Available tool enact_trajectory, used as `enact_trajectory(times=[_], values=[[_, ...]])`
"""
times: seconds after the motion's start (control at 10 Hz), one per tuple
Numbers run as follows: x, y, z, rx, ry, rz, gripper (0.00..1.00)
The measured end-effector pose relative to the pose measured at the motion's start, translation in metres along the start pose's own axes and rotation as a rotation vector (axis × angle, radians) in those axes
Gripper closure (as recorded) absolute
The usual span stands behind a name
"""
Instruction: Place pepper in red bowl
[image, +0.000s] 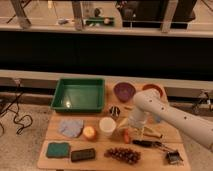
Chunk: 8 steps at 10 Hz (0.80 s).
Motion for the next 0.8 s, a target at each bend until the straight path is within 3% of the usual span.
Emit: enact_trajectory(times=[0.5, 0.8], values=[[-0.008, -0.025, 0.006, -0.020, -0.015, -0.109, 0.20], [-0.009, -0.033, 0.006, -0.027, -0.012, -0.138, 0.20]])
